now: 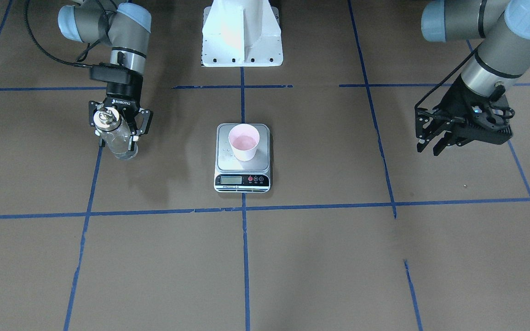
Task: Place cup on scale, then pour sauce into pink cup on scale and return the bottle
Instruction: 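Turn the bottle upright and carry it back with the right gripper, then lower the bottle to the table and open the right gripper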
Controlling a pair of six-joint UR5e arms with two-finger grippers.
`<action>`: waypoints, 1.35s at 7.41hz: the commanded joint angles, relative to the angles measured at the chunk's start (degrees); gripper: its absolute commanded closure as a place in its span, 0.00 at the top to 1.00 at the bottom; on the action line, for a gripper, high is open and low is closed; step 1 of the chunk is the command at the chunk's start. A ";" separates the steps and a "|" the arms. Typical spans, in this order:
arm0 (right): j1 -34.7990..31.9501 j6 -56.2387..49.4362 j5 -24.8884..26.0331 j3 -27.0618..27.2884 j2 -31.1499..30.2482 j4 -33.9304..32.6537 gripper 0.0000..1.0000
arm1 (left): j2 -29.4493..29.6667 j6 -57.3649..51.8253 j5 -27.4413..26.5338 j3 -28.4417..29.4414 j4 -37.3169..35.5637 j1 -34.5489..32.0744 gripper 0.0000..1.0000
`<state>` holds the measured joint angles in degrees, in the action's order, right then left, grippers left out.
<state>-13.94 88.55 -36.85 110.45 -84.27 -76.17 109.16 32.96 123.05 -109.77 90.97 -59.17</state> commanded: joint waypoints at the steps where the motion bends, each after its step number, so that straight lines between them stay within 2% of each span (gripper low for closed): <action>1: -0.03 4.59 -0.68 -0.50 -4.04 3.56 0.00 | 0.00 0.00 0.00 -0.01 -0.09 0.02 0.42; 3: 0.23 5.32 -0.77 -2.16 -6.09 7.35 0.00 | 0.00 0.00 0.00 -0.01 -0.09 0.02 0.44; 10: 0.41 5.06 -0.68 -5.07 -4.50 7.44 0.00 | 0.09 0.00 0.00 -0.10 -0.09 0.02 0.46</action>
<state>-13.55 93.80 -37.54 105.51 -88.79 -68.74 109.25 32.96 123.05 -109.86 90.88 -59.15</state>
